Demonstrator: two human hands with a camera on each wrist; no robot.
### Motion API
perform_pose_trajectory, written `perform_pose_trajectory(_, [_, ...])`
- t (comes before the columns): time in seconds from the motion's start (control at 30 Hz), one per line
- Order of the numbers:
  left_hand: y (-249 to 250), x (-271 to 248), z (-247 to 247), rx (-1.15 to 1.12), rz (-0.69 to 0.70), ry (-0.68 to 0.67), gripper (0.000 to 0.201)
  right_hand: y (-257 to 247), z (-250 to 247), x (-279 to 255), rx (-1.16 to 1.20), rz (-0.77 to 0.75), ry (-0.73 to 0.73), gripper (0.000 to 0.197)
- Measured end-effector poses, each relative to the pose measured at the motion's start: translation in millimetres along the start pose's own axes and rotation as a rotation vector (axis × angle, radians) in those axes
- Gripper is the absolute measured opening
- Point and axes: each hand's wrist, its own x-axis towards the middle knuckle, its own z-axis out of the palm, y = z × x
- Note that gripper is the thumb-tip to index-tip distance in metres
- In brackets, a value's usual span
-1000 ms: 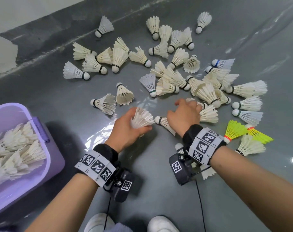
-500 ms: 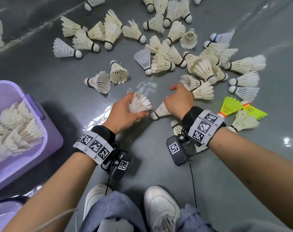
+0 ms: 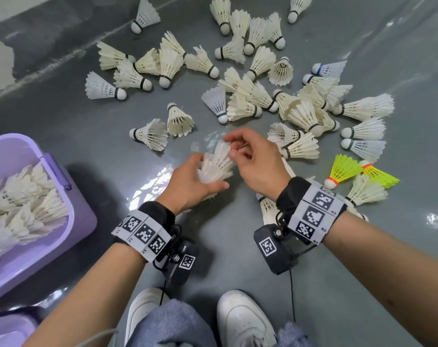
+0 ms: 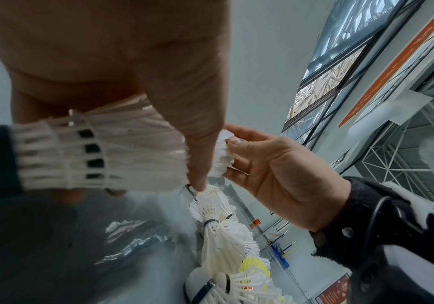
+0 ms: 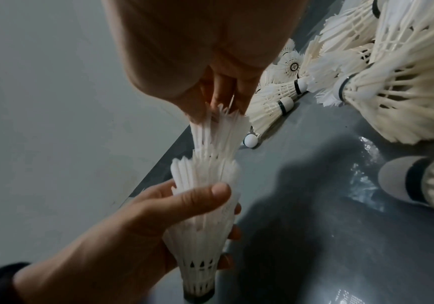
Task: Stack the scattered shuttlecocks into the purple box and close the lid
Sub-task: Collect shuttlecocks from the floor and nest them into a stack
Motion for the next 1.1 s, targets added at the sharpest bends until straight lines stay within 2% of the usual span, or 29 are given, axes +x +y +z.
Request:
perform_pose_trajectory(0.07, [5,-1,0,-0.061,0.045,-0.020,0.086,0,1,-5,0.027,0.018,-0.060,0.025])
perform_pose_trajectory(0.13, [7,-2,4,-0.092,0.106,-0.057,0.090,1,-1,-9,0.060,0.028,-0.086,0.025])
perform_pose_trajectory(0.23, [8,-3,11,-0.069,0.130,-0.113,0.064,3,-9,-14,0.138,0.092,-0.121,0.024])
perform_pose_trajectory(0.3, [10,-2,19,-0.037,0.128,-0.138,0.052,9,-16,-18,0.127,0.121,-0.070,0.022])
perform_pose_trajectory(0.43, [16,-3,31,0.037,0.143,-0.158,0.050,29,-35,-24,-0.094,0.124,0.090,0.015])
perform_pose_trajectory(0.57, [23,-3,37,0.041,0.139,-0.155,0.053,47,-59,-33,-0.334,0.187,0.135,0.033])
perform_pose_trajectory(0.67, [25,-4,40,0.064,0.151,-0.169,0.053,54,-66,-42,-0.404,0.205,-0.024,0.054])
perform_pose_trajectory(0.73, [25,-6,42,0.078,0.149,-0.170,0.052,60,-65,-45,-0.424,0.224,-0.124,0.061])
perform_pose_trajectory(0.8, [23,-7,41,0.072,0.141,-0.164,0.051,68,-60,-45,-0.480,0.222,-0.133,0.057])
perform_pose_trajectory(0.87, [22,-9,39,0.047,0.135,-0.159,0.053,73,-56,-42,-0.505,0.193,-0.083,0.047])
perform_pose_trajectory(0.97, [19,-11,33,0.033,0.140,-0.154,0.061,73,-53,-33,-0.453,0.174,-0.015,0.035])
perform_pose_trajectory(1.1, [15,-12,25,0.047,0.127,-0.101,0.074,60,-47,-21,-0.358,0.105,0.146,0.027])
